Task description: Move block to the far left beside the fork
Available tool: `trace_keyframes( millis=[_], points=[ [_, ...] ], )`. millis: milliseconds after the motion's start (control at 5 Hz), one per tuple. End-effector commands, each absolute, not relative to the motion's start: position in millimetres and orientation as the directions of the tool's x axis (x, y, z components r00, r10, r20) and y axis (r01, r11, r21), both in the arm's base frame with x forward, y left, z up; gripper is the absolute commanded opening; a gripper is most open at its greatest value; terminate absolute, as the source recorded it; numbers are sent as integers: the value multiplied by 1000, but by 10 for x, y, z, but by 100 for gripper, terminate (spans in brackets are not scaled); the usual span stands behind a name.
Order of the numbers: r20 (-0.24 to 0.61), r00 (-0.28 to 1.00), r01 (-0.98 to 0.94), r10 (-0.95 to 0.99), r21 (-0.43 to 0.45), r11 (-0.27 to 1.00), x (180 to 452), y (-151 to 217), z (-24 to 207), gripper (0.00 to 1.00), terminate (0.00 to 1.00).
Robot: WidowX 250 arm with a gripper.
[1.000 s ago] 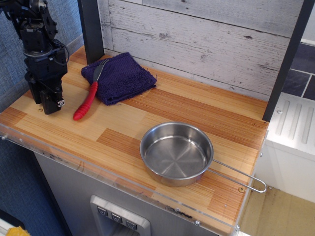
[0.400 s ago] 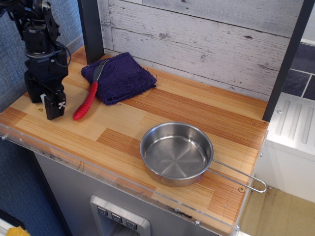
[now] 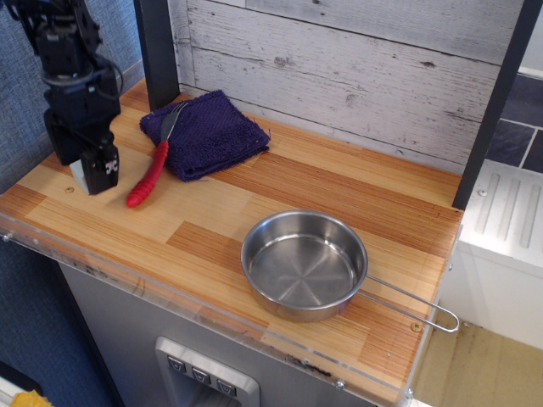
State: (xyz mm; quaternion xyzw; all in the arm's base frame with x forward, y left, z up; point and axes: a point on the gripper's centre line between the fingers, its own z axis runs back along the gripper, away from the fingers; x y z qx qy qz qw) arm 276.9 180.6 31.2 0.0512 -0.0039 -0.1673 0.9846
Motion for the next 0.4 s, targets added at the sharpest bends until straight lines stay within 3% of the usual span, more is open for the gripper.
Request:
trace_keyframes(
  millis=[0,200],
  points=[
    [109,939,295,-327,235,926,2827,1691,997,100,0],
    [183,921,286,-344,284,915,2831,1573,1258,100,0]
  ],
)
